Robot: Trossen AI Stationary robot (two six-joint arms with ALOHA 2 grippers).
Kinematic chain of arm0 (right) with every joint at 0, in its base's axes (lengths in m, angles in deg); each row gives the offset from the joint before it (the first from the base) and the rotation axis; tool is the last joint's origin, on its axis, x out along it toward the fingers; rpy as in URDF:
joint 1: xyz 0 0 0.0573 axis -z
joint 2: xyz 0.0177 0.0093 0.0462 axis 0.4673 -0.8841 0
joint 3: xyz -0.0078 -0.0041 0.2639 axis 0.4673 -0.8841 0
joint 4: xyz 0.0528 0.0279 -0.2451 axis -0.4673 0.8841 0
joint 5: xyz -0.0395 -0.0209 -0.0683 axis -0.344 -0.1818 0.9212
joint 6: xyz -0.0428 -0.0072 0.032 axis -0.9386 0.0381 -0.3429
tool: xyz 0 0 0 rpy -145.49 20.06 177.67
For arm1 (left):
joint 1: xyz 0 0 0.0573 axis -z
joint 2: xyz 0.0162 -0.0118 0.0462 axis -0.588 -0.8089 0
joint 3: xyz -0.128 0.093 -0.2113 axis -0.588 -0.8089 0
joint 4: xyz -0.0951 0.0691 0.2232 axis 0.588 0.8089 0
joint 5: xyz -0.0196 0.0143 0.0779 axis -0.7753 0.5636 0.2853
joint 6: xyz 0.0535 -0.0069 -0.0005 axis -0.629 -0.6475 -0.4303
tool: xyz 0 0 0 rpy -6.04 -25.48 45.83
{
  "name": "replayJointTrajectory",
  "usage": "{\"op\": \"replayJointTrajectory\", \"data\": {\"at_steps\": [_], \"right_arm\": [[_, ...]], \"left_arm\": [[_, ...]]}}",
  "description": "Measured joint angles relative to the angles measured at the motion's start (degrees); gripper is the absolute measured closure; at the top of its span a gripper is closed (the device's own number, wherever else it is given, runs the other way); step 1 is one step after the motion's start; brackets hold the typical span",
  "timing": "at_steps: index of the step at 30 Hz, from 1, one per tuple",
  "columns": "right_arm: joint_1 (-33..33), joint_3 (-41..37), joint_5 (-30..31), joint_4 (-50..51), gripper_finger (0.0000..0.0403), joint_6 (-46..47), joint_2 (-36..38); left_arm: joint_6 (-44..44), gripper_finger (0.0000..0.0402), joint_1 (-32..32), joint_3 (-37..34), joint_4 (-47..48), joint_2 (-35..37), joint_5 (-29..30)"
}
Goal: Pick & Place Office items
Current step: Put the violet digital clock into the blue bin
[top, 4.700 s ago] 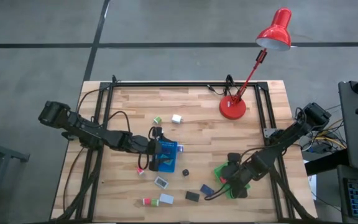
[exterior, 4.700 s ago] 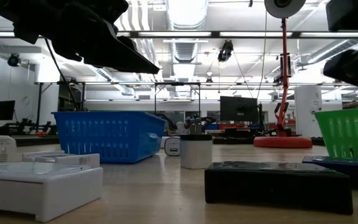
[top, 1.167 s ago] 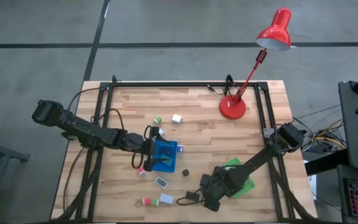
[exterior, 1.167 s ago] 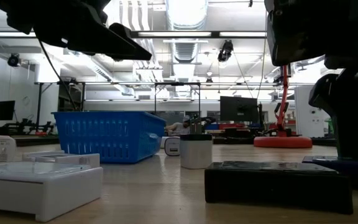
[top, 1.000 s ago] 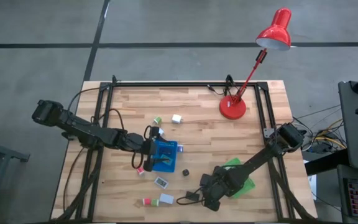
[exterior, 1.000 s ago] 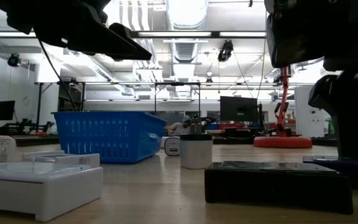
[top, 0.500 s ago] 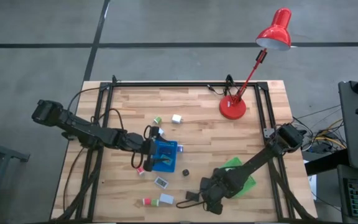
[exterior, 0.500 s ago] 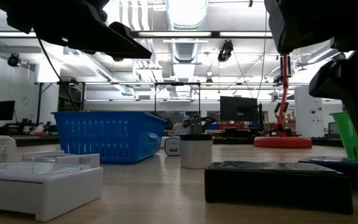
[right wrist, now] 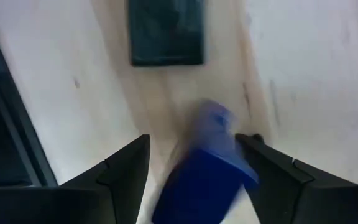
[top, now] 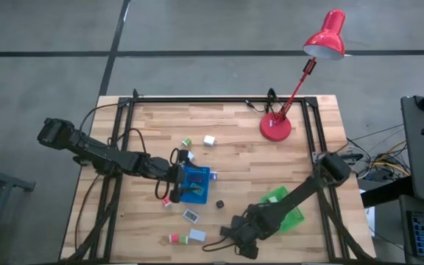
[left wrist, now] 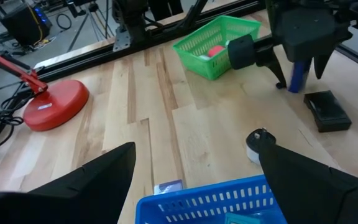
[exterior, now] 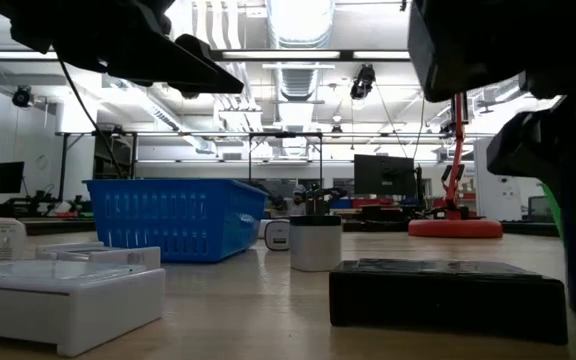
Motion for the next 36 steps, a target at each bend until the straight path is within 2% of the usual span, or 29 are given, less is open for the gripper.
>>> {"op": "replayJointTrajectory", "data": {"at_steps": [4,9,18,22,28,36], "right_arm": [[0.42,4.63,0.44,5.52,0.0172,-1.46,-1.19],[0.81,7.85,4.24,11.33,0.0172,-3.66,-1.08],[1.22,8.19,4.31,12.52,0.0178,-2.81,-0.83],[1.18,8.39,4.09,12.92,0.0218,-2.78,-0.82],[1.05,8.88,5.84,13.95,0.0355,-4.16,-0.79],[0.94,12.12,14.79,18.46,0.0351,-8.31,-0.70]], "left_arm": [[0.00,0.0055,0.04,0.00,0.19,0.00,-0.56],[-0.47,0.0055,0.04,0.00,0.42,0.00,-0.70],[-0.66,0.0055,0.07,0.00,0.51,0.00,-0.85],[-0.66,0.0055,0.09,0.00,0.64,0.00,-0.85],[-0.66,0.0055,0.09,0.00,1.37,0.00,-0.83],[-0.66,0.0055,0.09,-0.02,2.55,0.30,-0.47]]}}
